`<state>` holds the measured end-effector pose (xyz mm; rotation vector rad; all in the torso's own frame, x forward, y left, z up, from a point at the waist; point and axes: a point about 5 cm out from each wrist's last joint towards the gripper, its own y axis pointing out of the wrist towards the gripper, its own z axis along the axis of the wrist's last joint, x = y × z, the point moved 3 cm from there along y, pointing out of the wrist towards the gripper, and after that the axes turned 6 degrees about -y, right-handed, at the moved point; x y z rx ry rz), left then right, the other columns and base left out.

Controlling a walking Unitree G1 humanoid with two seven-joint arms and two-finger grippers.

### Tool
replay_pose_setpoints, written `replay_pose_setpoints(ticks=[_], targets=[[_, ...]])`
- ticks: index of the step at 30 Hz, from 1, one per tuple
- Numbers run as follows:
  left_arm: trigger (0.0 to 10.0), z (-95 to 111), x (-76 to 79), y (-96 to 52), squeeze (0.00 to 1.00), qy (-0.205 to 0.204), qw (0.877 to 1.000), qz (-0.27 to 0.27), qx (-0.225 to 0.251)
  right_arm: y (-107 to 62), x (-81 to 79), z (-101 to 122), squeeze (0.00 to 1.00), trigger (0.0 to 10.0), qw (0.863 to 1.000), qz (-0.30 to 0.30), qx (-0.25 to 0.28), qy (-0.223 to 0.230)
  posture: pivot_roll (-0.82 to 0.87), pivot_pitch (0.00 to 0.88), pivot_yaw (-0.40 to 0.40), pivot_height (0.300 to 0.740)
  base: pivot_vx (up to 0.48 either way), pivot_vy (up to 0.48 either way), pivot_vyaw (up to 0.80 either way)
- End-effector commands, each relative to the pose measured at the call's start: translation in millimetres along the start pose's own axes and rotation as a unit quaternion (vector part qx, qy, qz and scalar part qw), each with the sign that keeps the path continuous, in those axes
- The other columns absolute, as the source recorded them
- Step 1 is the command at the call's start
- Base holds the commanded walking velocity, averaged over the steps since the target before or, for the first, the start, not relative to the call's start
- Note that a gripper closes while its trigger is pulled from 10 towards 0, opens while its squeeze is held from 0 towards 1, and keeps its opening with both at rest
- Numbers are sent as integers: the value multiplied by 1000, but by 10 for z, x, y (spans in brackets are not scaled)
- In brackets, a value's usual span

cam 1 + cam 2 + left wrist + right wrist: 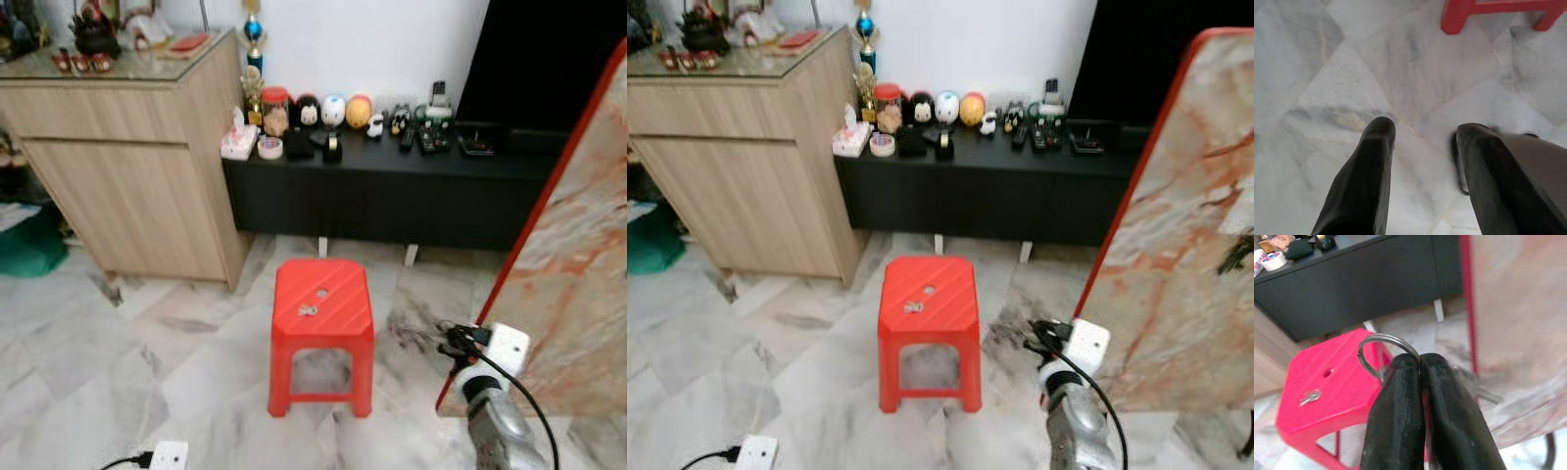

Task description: Hang keys on a hook

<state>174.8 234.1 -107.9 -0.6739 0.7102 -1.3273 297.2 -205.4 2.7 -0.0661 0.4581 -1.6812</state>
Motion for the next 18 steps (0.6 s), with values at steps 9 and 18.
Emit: replay_pose_setpoints(ticks=[9,18], targets=[[10000,-45,-25,-10,0,13,1000,2,-10,34,-100,57,0,10000,1000,13,11,2,55,0,-36,740,0,-480,0],[10000,-32,-14,-4,0,14,1000,1,-10,40,-105,63,0,10000,1000,16,12,2,53,0,-36,740,0,-470,0]])
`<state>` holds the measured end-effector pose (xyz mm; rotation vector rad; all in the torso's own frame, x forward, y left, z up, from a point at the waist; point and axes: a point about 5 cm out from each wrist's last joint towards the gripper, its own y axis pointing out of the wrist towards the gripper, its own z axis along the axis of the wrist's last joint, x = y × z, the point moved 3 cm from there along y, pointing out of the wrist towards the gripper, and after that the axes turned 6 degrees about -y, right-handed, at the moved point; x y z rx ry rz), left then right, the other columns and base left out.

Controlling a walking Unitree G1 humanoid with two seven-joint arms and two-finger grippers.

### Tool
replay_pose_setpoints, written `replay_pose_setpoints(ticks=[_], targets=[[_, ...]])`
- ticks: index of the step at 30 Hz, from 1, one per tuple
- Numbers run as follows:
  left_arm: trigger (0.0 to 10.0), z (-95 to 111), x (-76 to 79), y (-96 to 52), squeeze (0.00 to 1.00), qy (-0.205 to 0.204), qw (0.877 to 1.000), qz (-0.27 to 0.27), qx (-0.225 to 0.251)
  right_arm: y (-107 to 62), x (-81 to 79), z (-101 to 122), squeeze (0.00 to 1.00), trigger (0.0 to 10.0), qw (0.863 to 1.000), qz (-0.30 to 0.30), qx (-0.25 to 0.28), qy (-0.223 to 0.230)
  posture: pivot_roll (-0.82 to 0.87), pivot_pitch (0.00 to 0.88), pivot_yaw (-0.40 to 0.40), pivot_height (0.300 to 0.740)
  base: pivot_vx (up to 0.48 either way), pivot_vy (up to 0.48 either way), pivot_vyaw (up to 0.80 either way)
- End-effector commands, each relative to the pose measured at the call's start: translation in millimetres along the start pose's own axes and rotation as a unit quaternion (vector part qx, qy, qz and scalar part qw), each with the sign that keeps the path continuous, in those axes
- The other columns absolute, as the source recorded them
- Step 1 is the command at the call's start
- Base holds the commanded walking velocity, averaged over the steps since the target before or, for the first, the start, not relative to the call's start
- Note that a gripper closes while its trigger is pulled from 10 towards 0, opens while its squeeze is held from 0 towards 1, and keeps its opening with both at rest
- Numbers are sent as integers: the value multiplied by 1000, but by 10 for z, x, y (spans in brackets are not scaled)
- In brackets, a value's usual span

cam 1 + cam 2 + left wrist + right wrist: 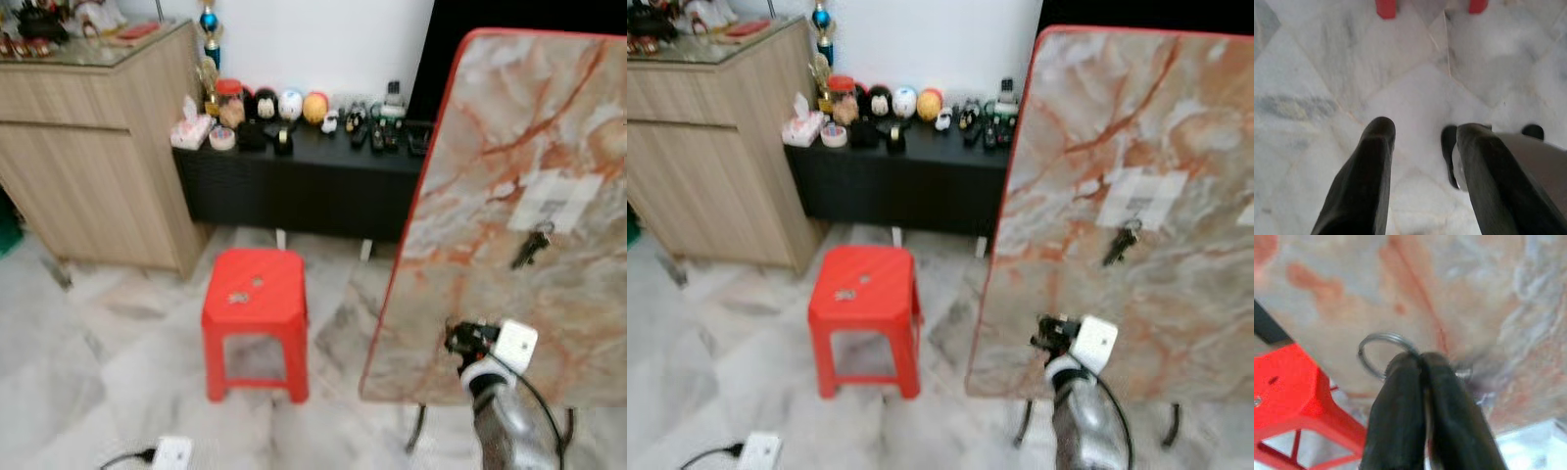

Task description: Hang keys on a hook

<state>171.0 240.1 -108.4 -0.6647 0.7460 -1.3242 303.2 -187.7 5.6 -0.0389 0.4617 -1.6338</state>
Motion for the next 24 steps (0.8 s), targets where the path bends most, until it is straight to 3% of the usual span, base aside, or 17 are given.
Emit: replay_pose_setpoints(ticks=[1,24], targets=[[10000,2,49,8,0,1,1000,-4,-2,8,80,69,0,10000,1000,-8,9,-5,53,0,-36,740,0,-480,0],[10000,-26,57,7,0,2,1000,-2,-10,34,74,109,0,10000,1000,2,12,-6,50,0,-35,740,0,-480,0]])
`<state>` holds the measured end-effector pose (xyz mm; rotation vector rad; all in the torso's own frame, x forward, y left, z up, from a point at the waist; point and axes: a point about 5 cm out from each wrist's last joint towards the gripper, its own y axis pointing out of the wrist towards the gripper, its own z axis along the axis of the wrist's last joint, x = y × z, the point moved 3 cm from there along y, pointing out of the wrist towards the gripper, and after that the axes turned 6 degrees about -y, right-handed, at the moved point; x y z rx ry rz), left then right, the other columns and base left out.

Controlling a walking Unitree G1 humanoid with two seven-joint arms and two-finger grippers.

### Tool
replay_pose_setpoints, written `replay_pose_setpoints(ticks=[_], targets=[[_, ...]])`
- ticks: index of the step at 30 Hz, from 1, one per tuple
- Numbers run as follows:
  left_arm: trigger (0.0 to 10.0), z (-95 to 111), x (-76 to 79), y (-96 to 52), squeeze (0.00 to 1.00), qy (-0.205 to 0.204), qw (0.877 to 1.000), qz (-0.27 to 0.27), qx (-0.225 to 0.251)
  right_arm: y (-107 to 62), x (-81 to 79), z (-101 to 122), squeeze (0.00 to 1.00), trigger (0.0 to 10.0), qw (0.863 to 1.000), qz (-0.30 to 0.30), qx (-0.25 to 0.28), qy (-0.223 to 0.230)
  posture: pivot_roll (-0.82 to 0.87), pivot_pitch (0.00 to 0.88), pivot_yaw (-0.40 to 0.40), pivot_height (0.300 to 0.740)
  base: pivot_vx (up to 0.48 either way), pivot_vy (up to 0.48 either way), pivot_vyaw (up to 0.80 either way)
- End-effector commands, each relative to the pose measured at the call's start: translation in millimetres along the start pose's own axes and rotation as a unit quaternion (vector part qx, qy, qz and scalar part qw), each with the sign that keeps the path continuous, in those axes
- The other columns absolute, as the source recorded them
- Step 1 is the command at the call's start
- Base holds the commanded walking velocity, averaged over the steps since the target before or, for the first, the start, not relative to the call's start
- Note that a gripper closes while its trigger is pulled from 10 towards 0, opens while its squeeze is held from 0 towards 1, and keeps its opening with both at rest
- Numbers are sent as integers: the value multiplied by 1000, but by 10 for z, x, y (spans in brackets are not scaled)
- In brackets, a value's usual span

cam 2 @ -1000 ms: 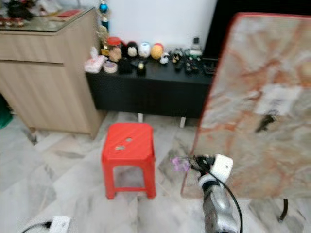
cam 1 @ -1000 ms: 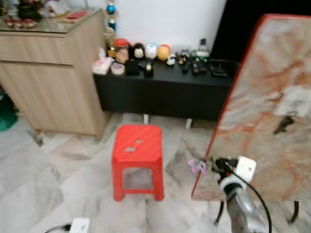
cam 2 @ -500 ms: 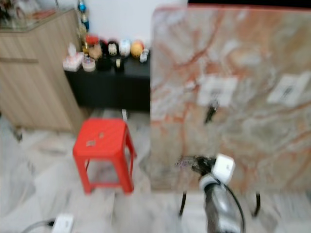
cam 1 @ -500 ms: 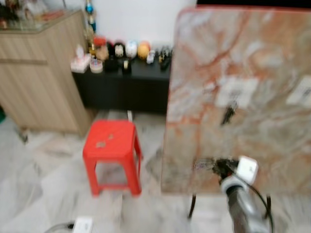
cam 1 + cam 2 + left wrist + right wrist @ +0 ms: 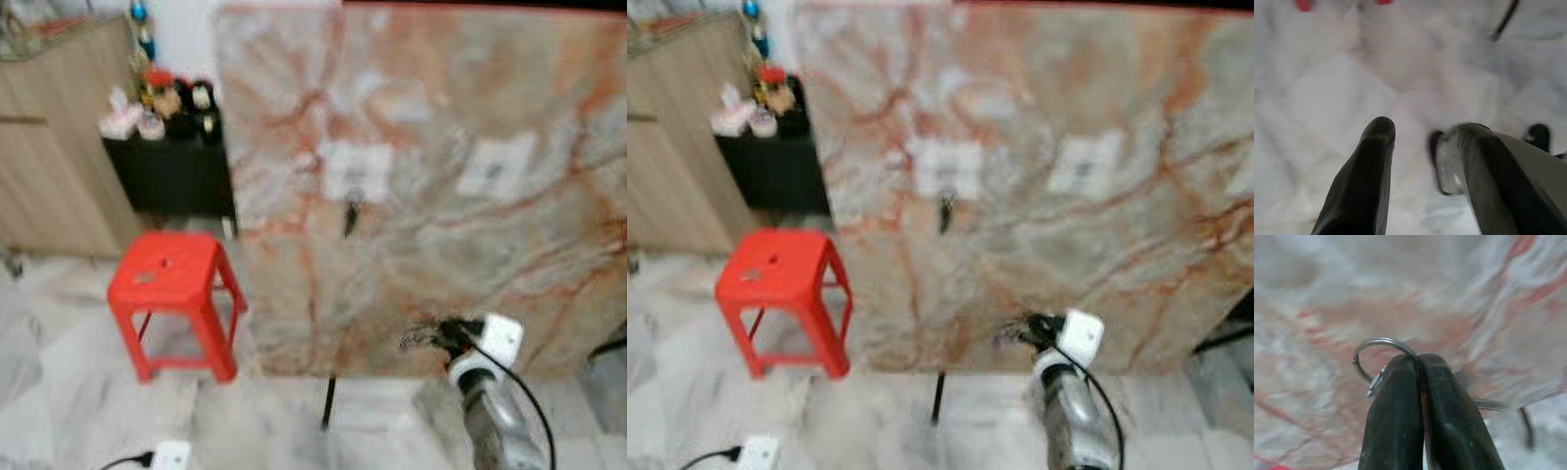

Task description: Hang keys on a hook

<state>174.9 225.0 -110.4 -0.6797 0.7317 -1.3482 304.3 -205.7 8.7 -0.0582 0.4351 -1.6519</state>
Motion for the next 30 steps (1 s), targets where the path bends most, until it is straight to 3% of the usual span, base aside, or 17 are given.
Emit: replay_pose_setpoints(ticks=[1,30], targets=[[10000,-42,-100,-15,0,5,1000,13,-12,27,-95,32,0,10000,1000,12,7,6,51,0,-34,740,0,-480,0],[10000,9,-156,-7,0,6,1000,19,-9,105,-216,97,0,10000,999,40,11,-7,49,0,-31,740,0,-477,0]])
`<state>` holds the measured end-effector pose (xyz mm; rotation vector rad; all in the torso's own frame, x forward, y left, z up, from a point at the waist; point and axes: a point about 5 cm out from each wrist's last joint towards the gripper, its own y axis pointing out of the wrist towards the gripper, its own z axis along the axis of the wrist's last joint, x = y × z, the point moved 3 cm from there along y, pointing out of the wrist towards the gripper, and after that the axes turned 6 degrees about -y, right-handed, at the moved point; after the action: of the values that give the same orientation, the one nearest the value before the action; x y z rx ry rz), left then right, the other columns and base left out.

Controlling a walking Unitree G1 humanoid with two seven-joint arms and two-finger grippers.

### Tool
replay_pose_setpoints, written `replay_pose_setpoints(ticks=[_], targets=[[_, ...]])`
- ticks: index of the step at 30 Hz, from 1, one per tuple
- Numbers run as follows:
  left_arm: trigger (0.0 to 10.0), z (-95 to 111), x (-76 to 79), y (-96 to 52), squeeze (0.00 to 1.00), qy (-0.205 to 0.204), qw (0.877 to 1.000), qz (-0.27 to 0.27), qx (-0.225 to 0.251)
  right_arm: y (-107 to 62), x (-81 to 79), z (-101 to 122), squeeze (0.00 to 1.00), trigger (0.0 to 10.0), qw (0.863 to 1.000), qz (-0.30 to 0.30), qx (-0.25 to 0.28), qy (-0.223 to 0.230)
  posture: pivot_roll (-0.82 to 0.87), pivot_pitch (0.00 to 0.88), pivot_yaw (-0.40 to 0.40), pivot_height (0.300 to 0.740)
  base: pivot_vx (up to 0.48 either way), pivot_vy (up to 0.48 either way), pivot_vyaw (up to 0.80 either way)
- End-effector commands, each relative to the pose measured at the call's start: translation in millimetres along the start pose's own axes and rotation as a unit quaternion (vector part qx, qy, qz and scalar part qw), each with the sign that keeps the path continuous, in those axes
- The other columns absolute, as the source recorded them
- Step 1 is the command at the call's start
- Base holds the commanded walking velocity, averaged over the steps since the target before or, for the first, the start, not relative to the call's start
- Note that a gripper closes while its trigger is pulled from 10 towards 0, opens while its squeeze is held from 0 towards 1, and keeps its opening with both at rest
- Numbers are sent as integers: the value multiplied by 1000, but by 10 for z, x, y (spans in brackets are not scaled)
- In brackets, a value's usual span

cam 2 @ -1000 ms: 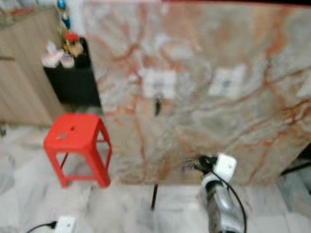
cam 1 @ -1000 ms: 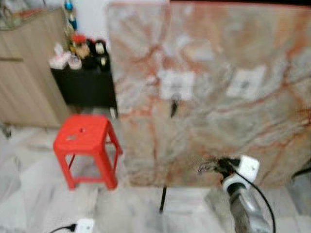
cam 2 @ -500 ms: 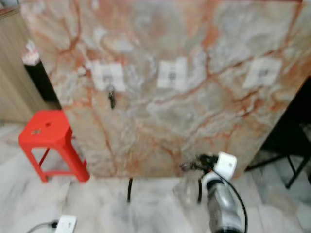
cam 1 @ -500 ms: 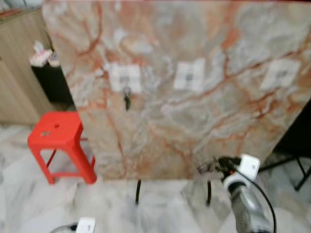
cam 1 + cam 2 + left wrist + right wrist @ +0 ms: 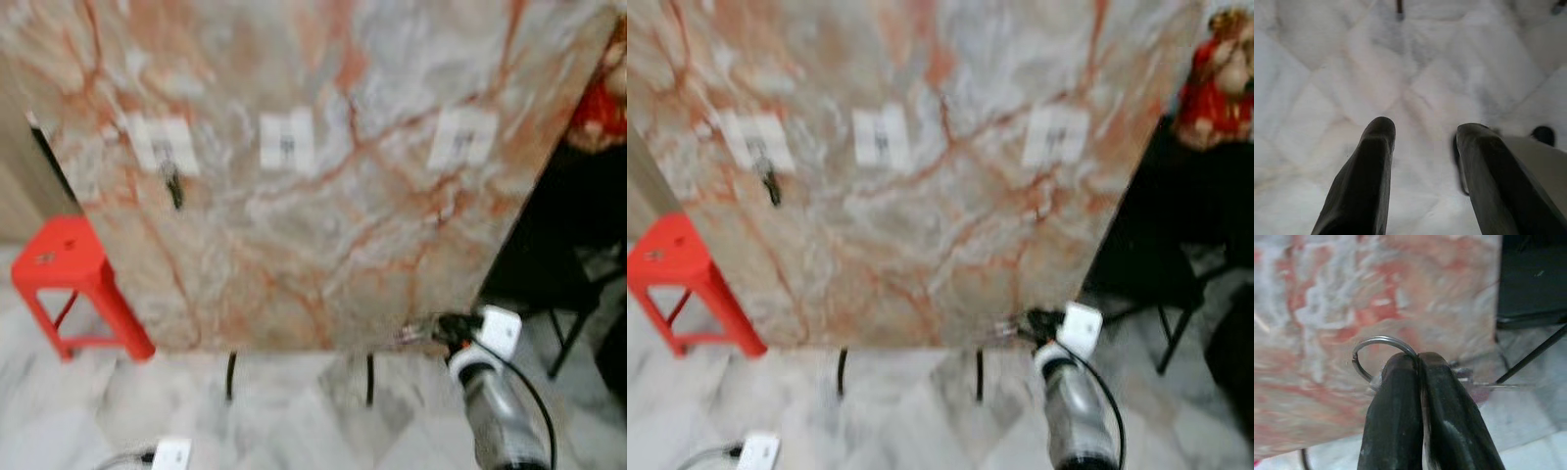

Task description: Hang keys on a hook

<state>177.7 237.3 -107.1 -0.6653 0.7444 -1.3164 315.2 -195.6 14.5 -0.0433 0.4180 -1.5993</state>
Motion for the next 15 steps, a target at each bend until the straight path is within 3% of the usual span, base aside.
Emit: replay_pose_setpoints(ticks=[1,15], targets=[[10000,-47,-53,-15,0,5,1000,3,-8,38,-98,35,0,10000,1000,14,5,-4,50,0,-31,740,0,-480,0],[10000,-139,-139,-50,0,8,1000,10,-18,72,-144,43,0,10000,1000,28,1,-11,51,0,-32,740,0,-480,0]])
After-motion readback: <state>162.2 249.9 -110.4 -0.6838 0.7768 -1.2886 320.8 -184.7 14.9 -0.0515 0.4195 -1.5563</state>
